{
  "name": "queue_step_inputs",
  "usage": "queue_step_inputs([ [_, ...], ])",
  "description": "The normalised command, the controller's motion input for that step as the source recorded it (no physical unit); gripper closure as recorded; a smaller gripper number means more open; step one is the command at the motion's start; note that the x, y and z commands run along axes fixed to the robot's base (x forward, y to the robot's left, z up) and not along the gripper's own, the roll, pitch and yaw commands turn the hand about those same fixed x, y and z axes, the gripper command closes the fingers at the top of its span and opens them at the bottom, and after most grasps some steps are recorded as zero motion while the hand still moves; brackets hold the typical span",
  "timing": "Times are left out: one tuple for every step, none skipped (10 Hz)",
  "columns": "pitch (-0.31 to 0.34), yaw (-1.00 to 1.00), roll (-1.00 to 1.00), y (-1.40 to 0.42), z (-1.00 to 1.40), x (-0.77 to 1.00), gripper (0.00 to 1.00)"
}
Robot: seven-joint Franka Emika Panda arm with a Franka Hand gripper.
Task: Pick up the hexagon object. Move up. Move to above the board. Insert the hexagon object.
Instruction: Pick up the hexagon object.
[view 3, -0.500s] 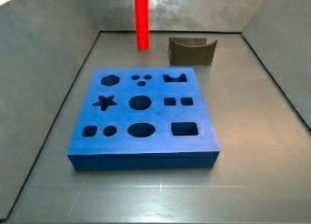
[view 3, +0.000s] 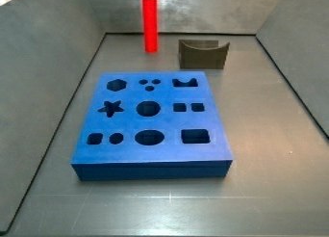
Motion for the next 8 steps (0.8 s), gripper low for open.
queue_step_inputs([
  [0.000,0.00,0.03,-0.03,-0.16,0.00,0.00],
  [-0.043,-0.02,0.10,-0.12,-1.00,0.00,0.00],
  [0.000,0.00,0.05,-0.06,-1.00,0.00,0.00],
  [-0.006,0.00,0.02,0.00,-1.00,0.00,0.00],
  [-0.027,0.00,0.00,0.25,-0.91,-0.07,0.00],
  [-0.054,0.00,-0.02,0.07,-0.37,-0.03,0.00],
  [0.000,0.00,0.00,0.00,-0.05,0.00,0.00],
  [-0.151,0.00,0.00,0.00,-0.99,-0.31,0.00],
])
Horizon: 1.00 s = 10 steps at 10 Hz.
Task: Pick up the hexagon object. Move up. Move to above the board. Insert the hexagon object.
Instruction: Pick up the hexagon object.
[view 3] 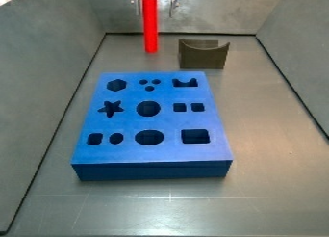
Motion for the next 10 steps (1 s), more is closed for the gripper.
queue_step_inputs([
  [-0.011,0.00,0.00,0.00,-0.12,0.00,0.00],
  [0.000,0.00,0.00,0.00,0.00,0.00,1.00],
  [0.000,0.00,0.00,0.00,0.00,0.00,1.00],
  [0.000,0.00,0.00,0.00,0.00,0.00,1.00],
  [0.000,0.00,0.00,0.00,0.00,0.00,1.00],
  [0.000,0.00,0.00,0.00,0.00,0.00,1.00],
  [0.000,0.00,0.00,0.00,0.00,0.00,1.00],
  [0.000,0.00,0.00,0.00,0.00,0.00,1.00],
  [0.000,0.00,0.00,0.00,0.00,0.00,1.00],
  [0.000,0.00,0.00,0.00,0.00,0.00,1.00],
])
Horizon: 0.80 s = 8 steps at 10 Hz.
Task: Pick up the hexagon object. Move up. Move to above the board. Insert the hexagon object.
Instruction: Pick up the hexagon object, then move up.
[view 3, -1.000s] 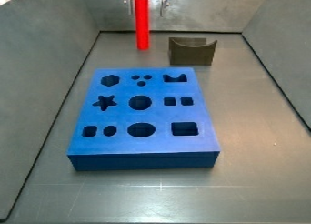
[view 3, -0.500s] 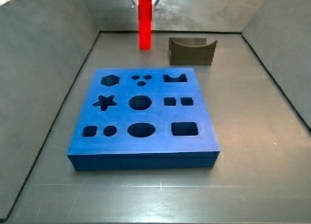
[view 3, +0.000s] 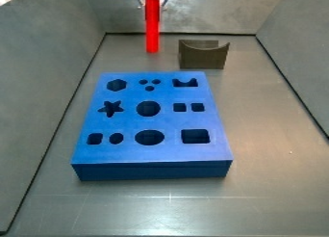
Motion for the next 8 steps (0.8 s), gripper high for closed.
queue_step_inputs([
  [0.000,0.00,0.00,0.00,0.00,0.00,1.00],
  [0.000,0.00,0.00,0.00,0.00,0.00,1.00],
  [0.000,0.00,0.00,0.00,0.00,0.00,1.00],
  [0.000,0.00,0.00,0.00,0.00,0.00,1.00],
  [0.000,0.00,0.00,0.00,0.83,0.00,1.00],
  [0.019,0.01,0.00,0.03,0.82,-0.06,1.00],
  [0.036,0.00,0.00,0.02,0.69,-0.08,1.00],
  [0.036,0.00,0.00,0.01,0.54,-0.05,1.00],
])
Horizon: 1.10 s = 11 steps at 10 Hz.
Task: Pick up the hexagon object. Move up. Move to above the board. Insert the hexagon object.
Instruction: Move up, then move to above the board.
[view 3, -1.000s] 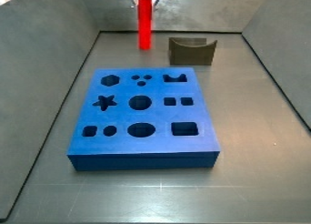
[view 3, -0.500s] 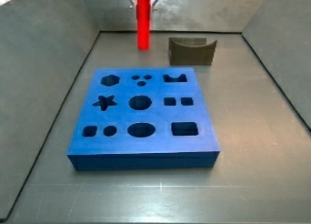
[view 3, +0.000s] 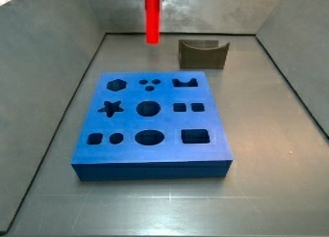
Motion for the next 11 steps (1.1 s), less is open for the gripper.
queue_step_inputs([
  [0.036,-0.01,0.00,0.01,0.38,-0.04,1.00],
  [0.040,-0.01,0.00,0.01,0.20,-0.03,1.00],
  [-0.159,0.13,0.11,0.24,1.00,-0.01,1.00],
  [-0.144,0.13,0.10,0.23,1.00,-0.02,1.00],
  [-0.077,0.08,0.08,0.20,1.00,-0.03,1.00],
  [-0.031,0.05,0.07,0.18,1.00,-0.03,1.00],
  [0.006,0.02,0.06,0.17,1.00,-0.03,1.00],
  [0.039,0.00,0.05,0.16,1.00,-0.02,1.00],
  [0.073,-0.01,0.04,0.15,1.00,-0.01,1.00],
  [0.091,-0.02,0.02,0.14,1.00,0.00,1.00],
  [0.097,-0.02,0.02,0.13,1.00,0.00,1.00],
])
